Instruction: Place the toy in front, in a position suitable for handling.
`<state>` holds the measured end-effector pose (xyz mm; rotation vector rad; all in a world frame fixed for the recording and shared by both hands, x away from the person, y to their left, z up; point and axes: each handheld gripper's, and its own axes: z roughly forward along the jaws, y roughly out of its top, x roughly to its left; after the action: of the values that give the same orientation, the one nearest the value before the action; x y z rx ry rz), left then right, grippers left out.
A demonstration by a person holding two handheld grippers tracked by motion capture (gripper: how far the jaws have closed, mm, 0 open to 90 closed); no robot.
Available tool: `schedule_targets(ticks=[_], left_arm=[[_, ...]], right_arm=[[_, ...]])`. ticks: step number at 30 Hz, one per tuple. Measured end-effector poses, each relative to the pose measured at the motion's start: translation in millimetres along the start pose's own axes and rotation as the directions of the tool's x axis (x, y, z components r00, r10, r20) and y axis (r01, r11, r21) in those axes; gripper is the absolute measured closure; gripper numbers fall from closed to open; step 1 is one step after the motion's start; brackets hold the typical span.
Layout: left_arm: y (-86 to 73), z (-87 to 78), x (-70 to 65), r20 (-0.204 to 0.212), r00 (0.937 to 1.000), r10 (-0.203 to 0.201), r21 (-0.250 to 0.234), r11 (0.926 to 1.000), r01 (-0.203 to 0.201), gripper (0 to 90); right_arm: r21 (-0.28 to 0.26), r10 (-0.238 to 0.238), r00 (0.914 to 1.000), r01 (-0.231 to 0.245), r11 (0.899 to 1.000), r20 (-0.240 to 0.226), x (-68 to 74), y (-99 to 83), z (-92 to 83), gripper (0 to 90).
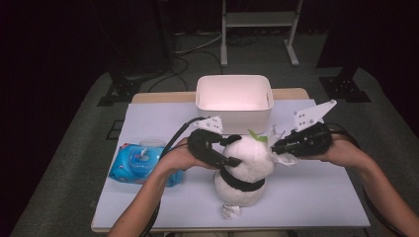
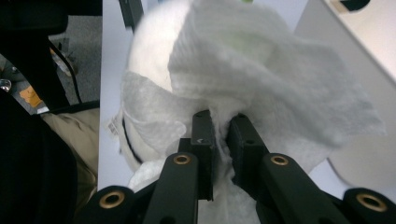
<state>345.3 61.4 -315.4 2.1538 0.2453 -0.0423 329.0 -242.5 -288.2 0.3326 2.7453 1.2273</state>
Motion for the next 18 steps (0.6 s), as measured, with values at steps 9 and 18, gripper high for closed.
schedule_targets(ticks=[9, 18], left_arm=[[1.5, 3.6, -2.3, 0.003, 1.0000, 0.008, -0.007, 0.9999, -0.008, 33.5], [10.6, 11.1, -9.3, 0.013, 0.9991, 0.040, 0.006, 0.9992, -0.040, 33.4]], right_arm=[[-0.002, 0.018, 0.9998, -0.018, 1.000, 0.003, 1.7, -12.0, -2.4, 80.7], [-0.013, -0.033, 0.9993, 0.034, 0.999, 0.014, 4.4, 14.1, -12.6, 80.7]])
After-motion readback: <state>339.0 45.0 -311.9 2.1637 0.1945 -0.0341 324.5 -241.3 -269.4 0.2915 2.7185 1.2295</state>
